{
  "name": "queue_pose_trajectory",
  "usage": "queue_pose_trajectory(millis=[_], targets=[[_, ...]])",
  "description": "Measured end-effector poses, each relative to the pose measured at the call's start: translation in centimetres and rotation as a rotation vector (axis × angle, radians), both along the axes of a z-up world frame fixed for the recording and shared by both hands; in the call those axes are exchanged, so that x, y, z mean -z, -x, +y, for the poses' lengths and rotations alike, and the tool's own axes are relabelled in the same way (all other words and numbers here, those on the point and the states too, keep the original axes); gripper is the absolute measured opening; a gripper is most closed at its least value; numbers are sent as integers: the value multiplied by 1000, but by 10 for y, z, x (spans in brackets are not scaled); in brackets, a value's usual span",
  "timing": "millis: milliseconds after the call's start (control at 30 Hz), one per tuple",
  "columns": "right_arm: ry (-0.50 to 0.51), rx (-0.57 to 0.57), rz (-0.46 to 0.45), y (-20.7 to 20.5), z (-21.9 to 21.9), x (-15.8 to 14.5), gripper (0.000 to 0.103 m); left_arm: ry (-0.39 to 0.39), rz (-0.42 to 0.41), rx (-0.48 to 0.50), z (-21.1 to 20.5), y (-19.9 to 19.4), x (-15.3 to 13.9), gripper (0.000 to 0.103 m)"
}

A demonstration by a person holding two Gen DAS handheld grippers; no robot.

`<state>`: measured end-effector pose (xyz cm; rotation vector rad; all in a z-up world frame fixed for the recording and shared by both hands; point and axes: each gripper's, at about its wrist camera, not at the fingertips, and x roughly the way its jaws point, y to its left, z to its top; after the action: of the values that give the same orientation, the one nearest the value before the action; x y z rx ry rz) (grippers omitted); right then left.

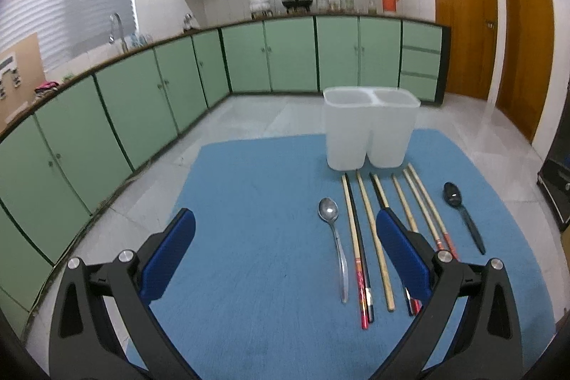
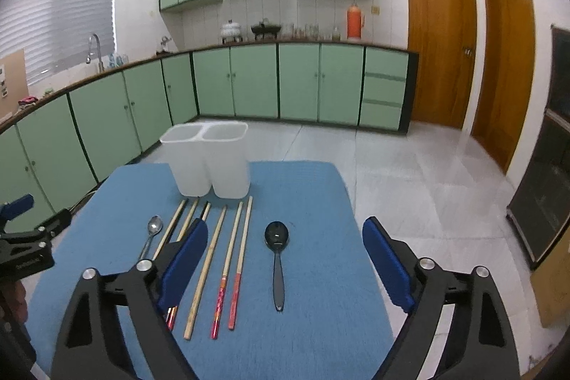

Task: Organize utensils
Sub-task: 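Lower the left tool onto the metal spoon while the right tool closes on the black spoon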

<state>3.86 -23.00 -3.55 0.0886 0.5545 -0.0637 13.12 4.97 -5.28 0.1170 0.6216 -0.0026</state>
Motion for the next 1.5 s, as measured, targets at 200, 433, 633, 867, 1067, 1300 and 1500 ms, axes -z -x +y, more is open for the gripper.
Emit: queue_pose_trajectory(millis=[200, 433, 633, 867, 1067, 1300, 1500], targets=[[-52, -45, 165, -59, -11, 24, 68, 0, 136, 11, -10, -59, 28, 98], [-91, -95, 312, -111, -8, 57, 62, 29, 269, 31, -19, -100, 57, 85], [-85, -103, 384, -133, -7, 79, 61, 46, 339, 37, -21, -117, 78, 81], [-92, -101, 414, -144, -12, 92, 60, 46, 395, 30, -21, -123, 98, 78], [-101, -97, 427, -150, -15, 100, 60, 63, 416, 21, -22, -132, 106, 75], [-95, -116, 437, -157, -12, 103, 59, 86, 414, 20, -19, -142, 103, 72], [-86, -125, 456, -164, -5, 110, 55, 97, 398, 30, -18, -148, 102, 59]])
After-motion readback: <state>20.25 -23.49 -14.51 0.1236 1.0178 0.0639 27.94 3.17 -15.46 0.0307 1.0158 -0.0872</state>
